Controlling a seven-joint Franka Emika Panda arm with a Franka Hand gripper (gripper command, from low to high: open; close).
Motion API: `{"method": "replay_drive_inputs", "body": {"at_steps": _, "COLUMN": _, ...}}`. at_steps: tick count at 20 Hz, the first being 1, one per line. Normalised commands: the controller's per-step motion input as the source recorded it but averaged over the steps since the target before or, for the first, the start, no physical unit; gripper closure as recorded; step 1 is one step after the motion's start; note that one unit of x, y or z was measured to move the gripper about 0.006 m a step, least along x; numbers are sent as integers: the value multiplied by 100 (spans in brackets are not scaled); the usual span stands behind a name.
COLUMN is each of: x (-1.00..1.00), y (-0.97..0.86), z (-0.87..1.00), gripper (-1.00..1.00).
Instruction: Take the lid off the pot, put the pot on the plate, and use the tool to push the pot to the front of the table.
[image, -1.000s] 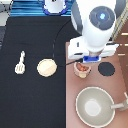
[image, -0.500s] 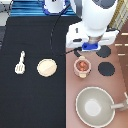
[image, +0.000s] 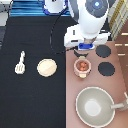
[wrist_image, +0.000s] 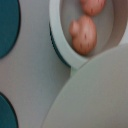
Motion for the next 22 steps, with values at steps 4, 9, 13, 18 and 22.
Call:
{"method": "replay_drive_inputs", "body": {"at_steps": 4, "x": -100, "y": -6, "z": -63, "gripper": 100}}
{"method": "replay_drive_inputs", "body": {"at_steps": 9, "x": -100, "y": 10, "z": -62, "gripper": 100}}
{"method": "replay_drive_inputs", "body": {"at_steps": 13, "x": -58, "y": 12, "z": -68, "gripper": 100}}
{"method": "replay_drive_inputs", "body": {"at_steps": 18, "x": -41, "y": 16, "z": -65, "gripper": 100}}
{"method": "replay_drive_inputs", "body": {"at_steps": 22, "x": -16, "y": 14, "z": -27, "gripper": 100}}
